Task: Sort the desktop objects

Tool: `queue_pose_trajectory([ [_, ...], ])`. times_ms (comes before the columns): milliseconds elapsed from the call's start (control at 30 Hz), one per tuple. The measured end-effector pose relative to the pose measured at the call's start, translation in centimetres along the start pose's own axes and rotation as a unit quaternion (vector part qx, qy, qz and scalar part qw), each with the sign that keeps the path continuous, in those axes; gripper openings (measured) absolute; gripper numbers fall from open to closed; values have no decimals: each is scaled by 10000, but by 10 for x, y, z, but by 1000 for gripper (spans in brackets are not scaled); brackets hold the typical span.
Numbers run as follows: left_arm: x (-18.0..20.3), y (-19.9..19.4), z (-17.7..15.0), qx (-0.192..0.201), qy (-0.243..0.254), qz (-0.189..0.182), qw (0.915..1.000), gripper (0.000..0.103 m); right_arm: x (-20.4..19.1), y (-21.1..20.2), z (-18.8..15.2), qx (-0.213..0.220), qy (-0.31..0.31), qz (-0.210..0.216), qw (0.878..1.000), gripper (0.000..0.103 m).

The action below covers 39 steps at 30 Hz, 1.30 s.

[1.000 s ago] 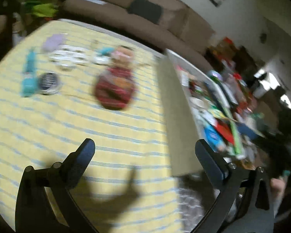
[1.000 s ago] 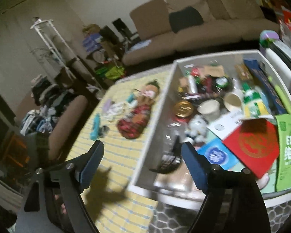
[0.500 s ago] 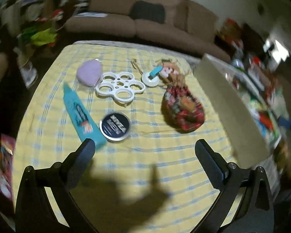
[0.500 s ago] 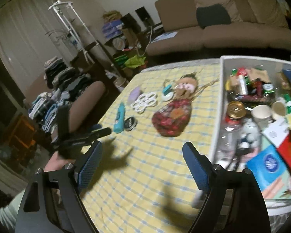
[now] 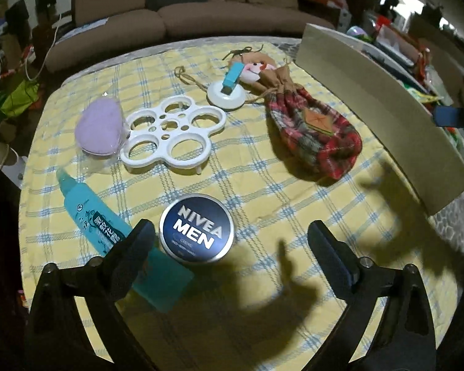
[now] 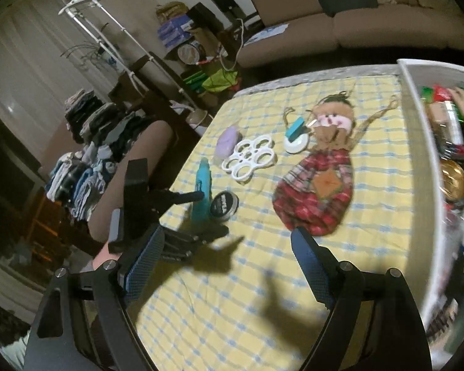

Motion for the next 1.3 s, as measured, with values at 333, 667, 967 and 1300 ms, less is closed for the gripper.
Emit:
queue_pose_trajectory([
  [333,-40,-25,30,508,-794,-348,9949,92,-5,119,67,-576,-111,-771,9953,56],
  [667,-101,1,52,121,-1978,88,9801,59,19,201,72,-1077,-104,-1477,9831,42],
  [967,-108,28,48,-243,-2027,513,9776,30,16,216,63,-1157,-268,-1458,9822,21],
  [1300,-56,-12,49,104,-2082,-46,9780,24,7,146,63,-802,-201,-1082,9907,20],
])
Point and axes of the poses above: each gripper's, at about its wrist camera, not at the fingertips, and y roughly the way its jaws point, x to its right, z to its top, the point moved 4 cm from there along y, roughly the way its jaws point, and after that the axes turned 11 degrees about -z, right-handed, at the moved point
